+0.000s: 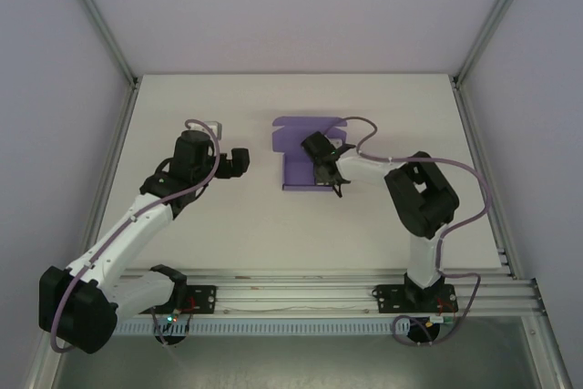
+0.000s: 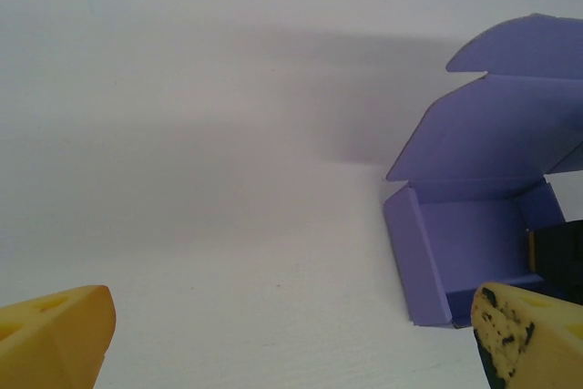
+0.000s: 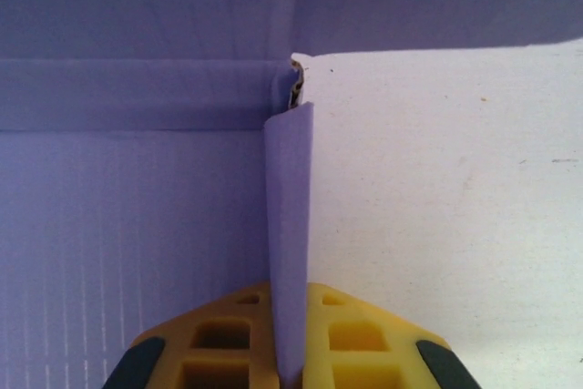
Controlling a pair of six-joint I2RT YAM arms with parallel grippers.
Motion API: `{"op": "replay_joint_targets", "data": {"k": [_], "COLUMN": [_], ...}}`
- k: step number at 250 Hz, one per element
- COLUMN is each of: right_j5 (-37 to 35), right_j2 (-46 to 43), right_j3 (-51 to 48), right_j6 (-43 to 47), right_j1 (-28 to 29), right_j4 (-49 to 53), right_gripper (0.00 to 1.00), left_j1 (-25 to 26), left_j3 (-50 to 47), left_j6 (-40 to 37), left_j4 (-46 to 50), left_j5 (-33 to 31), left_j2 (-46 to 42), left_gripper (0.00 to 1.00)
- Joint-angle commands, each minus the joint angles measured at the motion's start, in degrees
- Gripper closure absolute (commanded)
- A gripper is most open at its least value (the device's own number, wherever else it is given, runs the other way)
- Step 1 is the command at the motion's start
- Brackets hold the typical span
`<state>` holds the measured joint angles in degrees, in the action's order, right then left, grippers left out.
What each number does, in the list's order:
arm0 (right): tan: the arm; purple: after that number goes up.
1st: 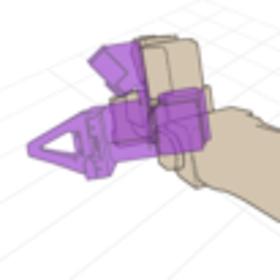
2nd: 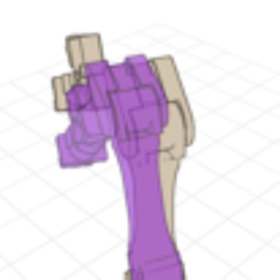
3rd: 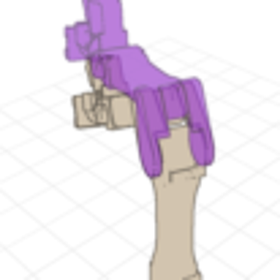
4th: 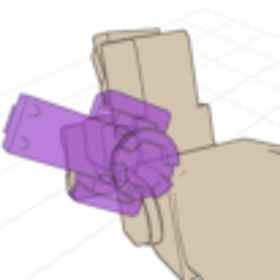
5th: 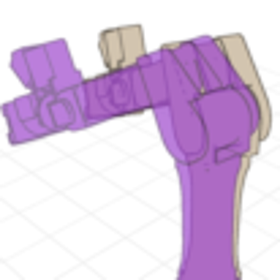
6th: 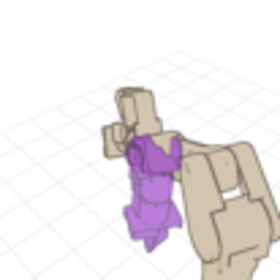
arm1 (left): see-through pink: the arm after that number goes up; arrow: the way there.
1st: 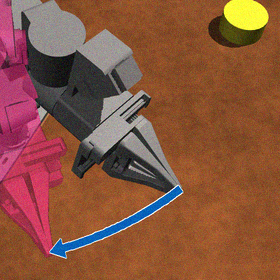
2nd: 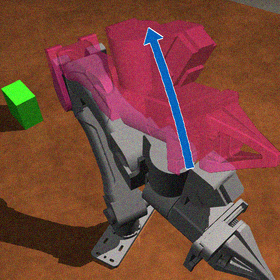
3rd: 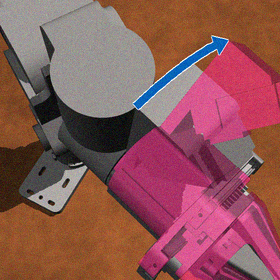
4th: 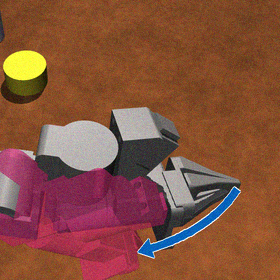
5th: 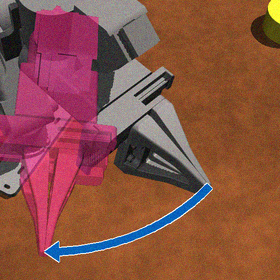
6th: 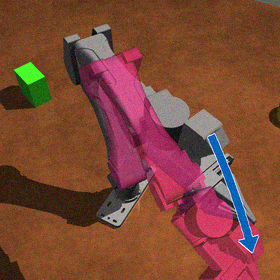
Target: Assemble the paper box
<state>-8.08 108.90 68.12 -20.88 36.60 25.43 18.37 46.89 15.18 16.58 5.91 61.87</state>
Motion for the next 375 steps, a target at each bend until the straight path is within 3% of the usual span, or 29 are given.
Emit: {"op": "replay_joint_targets", "data": {"k": [1,56,101,130,148,203,235,294,333,353,375], "right_j5": [1.11,14.18,27.75,30.75,31.36,32.6,29.35,12.04,0.12,-5.31,-6.01], "right_j2": [-4.93,-25.32,-38.41,-40.08,-39.82,-37.86,-36.09,-28.49,-21.54,-19.19,-15.01], "right_j3": [-3.52,-8.01,-15.44,-16.06,-15.77,-13.34,-11.17,-3.08,6.04,8.9,14.57], "right_j6": [1.57,8.71,13.85,18.56,21.12,23.87,23.7,22.98,11.93,12.34,12.45], "right_j1": [-0.02,-0.03,0.27,1.1,2.23,3.26,3.31,6.29,7.55,9.14,9.25], "right_j4": [1.68,-15.23,-32.0,-34.52,-35.36,-35.15,-31.66,-18.53,-7.81,-5.11,2.7], "right_gripper": [1.0,1.0,1.0,1.0,1.0,1.0,1.0,1.0,1.0,1.0,0.94], "left_j1": [-0.15,-1.93,-1.96,-1.55,-0.66,2.79,4.89,7.62,8.71,9.14,9.67], "left_j3": [1.32,1.29,3.5,5.39,6.56,12.18,14.69,19.46,23.77,24.59,25.13], "left_j6": [1.85,4.36,1.16,-0.91,-1.73,-6.95,-9.05,-11.54,-13.47,-13.75,-14.38], "left_j4": [0.28,-5.2,-11.98,-18.91,-22.28,-19.32,-17.21,-16.2,-12.6,-12.56,-12.63], "left_j5": [-3.06,1.04,12.9,27.37,33.0,37.89,38.76,39.21,39.56,39.33,39.66], "left_j2": [1.28,2.55,4.87,6.74,7.85,11.36,12.62,13.86,16.56,17.23,17.5], "left_gripper": [0.0,0.0,0.0,0.0,0.0,0.0,0.0,0.0,0.0,0.0,0.0]}}
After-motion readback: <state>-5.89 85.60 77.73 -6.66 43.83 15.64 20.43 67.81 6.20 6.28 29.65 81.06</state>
